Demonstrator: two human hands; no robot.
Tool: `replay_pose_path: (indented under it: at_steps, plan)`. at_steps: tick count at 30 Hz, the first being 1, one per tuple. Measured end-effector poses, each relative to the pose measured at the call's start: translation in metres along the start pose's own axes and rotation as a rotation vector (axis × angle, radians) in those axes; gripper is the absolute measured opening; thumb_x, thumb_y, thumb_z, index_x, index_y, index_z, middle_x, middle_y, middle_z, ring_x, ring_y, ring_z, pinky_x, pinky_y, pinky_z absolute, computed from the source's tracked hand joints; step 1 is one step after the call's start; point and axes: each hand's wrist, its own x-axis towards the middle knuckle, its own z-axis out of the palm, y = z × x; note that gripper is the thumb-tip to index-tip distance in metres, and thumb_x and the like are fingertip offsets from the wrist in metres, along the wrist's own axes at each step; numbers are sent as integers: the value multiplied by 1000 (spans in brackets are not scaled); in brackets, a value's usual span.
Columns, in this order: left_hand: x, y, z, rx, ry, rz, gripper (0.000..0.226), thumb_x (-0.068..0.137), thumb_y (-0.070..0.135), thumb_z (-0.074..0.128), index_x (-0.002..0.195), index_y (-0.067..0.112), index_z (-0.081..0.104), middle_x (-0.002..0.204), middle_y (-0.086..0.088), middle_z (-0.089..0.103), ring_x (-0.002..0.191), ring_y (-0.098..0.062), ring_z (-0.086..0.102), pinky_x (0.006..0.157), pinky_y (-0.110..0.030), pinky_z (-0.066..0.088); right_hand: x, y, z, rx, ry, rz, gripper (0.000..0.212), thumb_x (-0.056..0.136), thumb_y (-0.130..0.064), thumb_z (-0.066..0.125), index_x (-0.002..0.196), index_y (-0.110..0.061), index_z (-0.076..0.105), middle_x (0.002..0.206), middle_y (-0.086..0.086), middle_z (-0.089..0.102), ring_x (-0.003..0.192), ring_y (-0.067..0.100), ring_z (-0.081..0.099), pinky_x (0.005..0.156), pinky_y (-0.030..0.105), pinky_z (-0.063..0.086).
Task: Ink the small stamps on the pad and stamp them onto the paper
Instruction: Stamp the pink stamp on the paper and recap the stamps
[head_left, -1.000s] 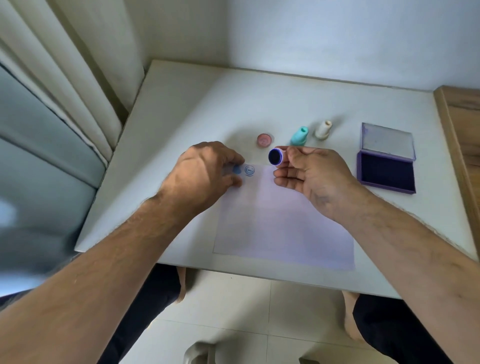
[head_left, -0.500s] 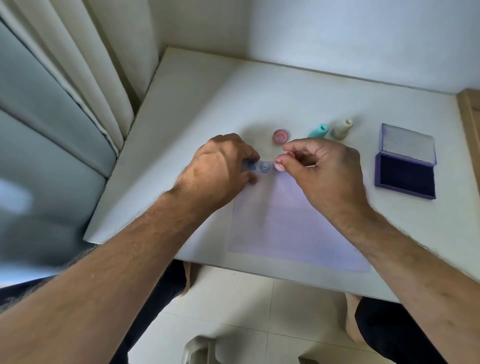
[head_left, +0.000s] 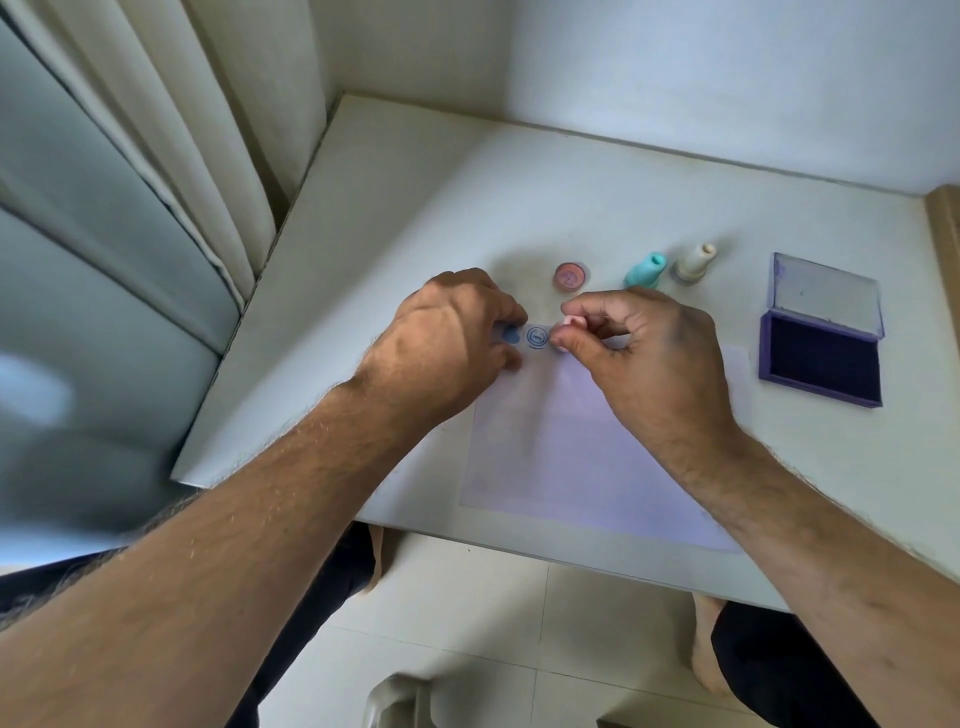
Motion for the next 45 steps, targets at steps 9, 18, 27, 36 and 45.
replay_pose_path:
  at_steps: [9, 18, 27, 36, 45]
  plan:
    - [5, 0, 0, -34, -14, -39, 31, 75, 27, 81, 105, 30, 74, 102, 11, 62, 94, -9, 57, 80, -21, 44, 1, 0, 0, -26, -44, -25, 21, 78, -18, 82, 98, -12, 78, 82, 4, 75, 74, 20, 69, 74, 39, 57]
    - [17, 5, -2, 49, -66, -51, 33, 69, 26, 85, 97, 33, 70, 83, 14, 50, 85, -10, 57, 69, -21, 41, 1, 0, 2, -89, -104, -27, 22, 85, -18, 75, 106, -16, 76, 90, 3, 74, 83, 25, 70, 77, 40, 57]
    - [23, 13, -9, 61, -143, -113, 32, 65, 31, 88, 91, 33, 68, 79, 15, 56, 85, -12, 60, 70, -26, 50, 3, -6, -4, -60, -114, -2, 24, 83, -15, 77, 107, -16, 77, 93, 0, 76, 86, 20, 70, 82, 36, 56]
    - [39, 23, -24, 88, -251, -209, 33, 61, 28, 90, 88, 31, 71, 92, 6, 69, 89, -15, 65, 81, -32, 55, 9, 6, -14, 499, -32, 384, 16, 78, -20, 80, 91, -29, 77, 83, -9, 78, 82, 5, 73, 76, 29, 59]
    - [55, 39, -10, -20, 33, -174, 28, 81, 28, 77, 109, 27, 71, 101, 6, 68, 97, -15, 64, 82, -25, 52, 14, 14, -42, 767, 150, 501, 14, 81, -14, 76, 94, -20, 77, 79, -4, 76, 71, 14, 67, 62, 29, 59]
